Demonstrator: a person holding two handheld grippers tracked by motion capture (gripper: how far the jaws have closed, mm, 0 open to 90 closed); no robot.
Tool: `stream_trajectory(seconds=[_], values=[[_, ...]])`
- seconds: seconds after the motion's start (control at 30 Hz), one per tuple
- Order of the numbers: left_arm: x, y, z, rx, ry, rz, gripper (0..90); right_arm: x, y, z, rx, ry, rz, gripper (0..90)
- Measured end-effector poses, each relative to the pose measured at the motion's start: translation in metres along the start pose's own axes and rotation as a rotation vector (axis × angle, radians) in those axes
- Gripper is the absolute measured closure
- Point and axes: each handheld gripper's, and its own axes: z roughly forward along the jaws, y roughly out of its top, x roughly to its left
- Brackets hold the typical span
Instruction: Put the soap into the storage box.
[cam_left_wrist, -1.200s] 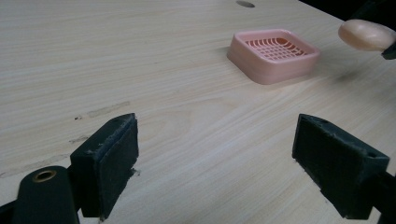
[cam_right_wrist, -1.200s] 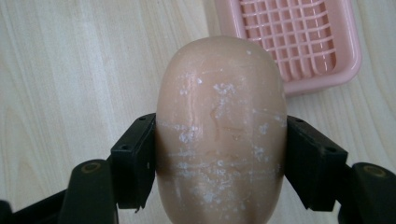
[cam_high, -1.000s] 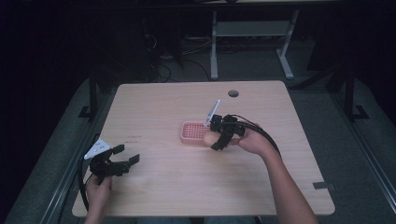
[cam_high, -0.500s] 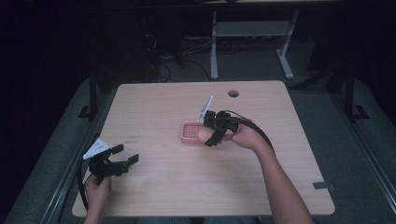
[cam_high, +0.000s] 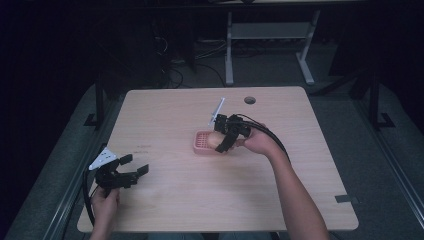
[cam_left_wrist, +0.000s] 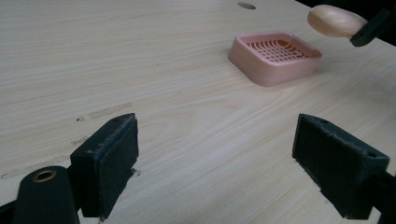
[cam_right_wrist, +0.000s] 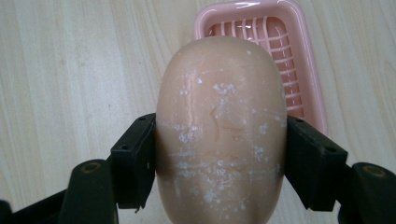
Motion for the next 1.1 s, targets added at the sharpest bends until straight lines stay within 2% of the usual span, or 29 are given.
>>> stream_trajectory(seconds=[0.3,0.5,0.63,0.77,0.87,1.1], values=[[0.000,0.000,0.001,-0.002,-0.003,-0.005,14.2,-0.006,0.006,0.002,0.019,0.005,0.002,31.8],[0.000,0.000,0.001,0.001,-0.004,-0.005,14.3,-0.011,0.013,0.003,0.001,0.008,-0.005,31.8],[-0.001,0.000,0.001,0.000,-0.003,-0.005,14.3,-0.013,0.018,0.006,0.033,0.003,-0.005,31.8],[0.000,0.000,0.002,0.005,-0.002,0.001,14.3,-0.017,0.024,0.008,0.028,0.005,-0.010,31.8],[-0.001,0.000,0.001,-0.003,-0.005,-0.004,14.2,-0.021,0.025,0.011,0.008,0.013,-0.004,31.8],[0.000,0.000,0.001,0.003,-0.002,-0.001,14.3,-0.023,0.028,0.022,0.024,0.018,0.000,31.7]])
